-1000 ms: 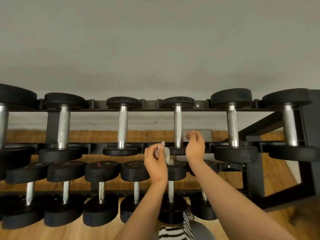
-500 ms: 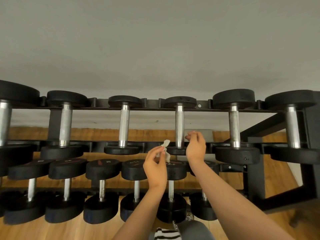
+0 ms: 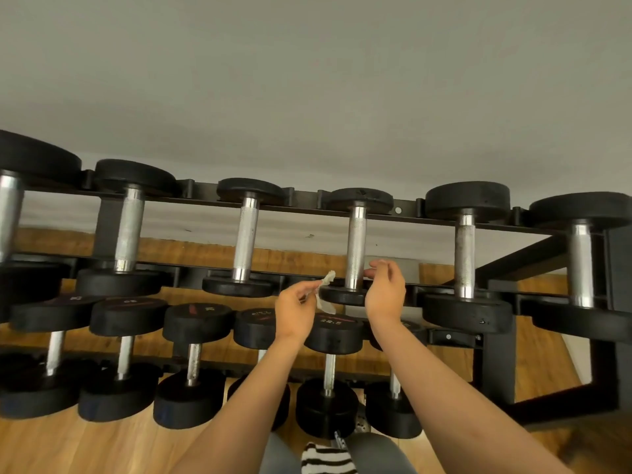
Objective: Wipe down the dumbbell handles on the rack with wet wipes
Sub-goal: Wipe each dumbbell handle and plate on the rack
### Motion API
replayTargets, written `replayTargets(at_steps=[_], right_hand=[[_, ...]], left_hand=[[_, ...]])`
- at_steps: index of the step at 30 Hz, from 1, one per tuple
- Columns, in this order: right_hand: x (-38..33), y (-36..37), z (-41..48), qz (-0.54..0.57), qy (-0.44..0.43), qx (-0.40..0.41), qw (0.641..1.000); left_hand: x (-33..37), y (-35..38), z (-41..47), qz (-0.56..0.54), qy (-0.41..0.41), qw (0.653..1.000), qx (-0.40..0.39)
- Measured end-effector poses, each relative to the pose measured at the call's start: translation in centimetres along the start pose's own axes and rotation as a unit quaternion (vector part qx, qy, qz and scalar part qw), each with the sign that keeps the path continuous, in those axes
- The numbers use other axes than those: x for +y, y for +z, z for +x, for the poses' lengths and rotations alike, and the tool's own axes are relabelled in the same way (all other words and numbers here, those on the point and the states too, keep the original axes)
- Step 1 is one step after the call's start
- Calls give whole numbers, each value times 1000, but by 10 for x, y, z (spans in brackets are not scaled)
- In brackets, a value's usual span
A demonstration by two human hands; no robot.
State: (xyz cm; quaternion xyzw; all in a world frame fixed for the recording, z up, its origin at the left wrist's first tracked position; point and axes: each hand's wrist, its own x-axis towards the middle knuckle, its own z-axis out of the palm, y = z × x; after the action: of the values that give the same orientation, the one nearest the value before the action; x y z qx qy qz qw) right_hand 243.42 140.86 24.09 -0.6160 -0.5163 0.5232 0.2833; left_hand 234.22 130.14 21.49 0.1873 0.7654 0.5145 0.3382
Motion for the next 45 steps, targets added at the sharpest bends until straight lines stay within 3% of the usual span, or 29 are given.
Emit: replayTargets(at_steps=[4, 7, 14, 18, 20, 24, 29, 32, 37, 40, 43, 45], right_hand=[[2, 0, 1, -5, 0, -6, 1000], [2, -3, 3, 3, 5, -13, 1000], [1, -3, 2, -20, -17, -32, 999], [4, -12, 7, -14, -13, -103, 994], [2, -24, 5, -17, -63, -126, 990], [6, -57, -14, -30, -253, -142, 956], [12, -73, -21, -15, -261, -227, 938], [11, -72, -19, -17, -240, -214, 947], [13, -69, -23, -22, -220, -140, 965], [18, -66, -30, -56, -279, -132, 949], [25, -60, -35, -97, -366, -123, 917], [28, -59, -32, -81, -350, -104, 927]], left_hand=[[7, -2, 2, -23, -52, 998, -25], [14, -3, -6, -42, -50, 998, 9], [41, 13, -45, -41, 48, 994, 90], [46, 24, -57, -29, 73, 992, 94], [50, 29, -63, -35, 85, 992, 89], [61, 39, -69, -42, 105, 992, 63], [67, 49, -70, -64, 98, 993, -23], [68, 46, -72, -27, 117, 992, -25], [65, 39, -61, 76, 173, 977, 99], [60, 39, -38, 126, 165, 969, 131], [57, 49, -15, 137, 128, 976, 113], [54, 57, -8, 140, 108, 979, 102]])
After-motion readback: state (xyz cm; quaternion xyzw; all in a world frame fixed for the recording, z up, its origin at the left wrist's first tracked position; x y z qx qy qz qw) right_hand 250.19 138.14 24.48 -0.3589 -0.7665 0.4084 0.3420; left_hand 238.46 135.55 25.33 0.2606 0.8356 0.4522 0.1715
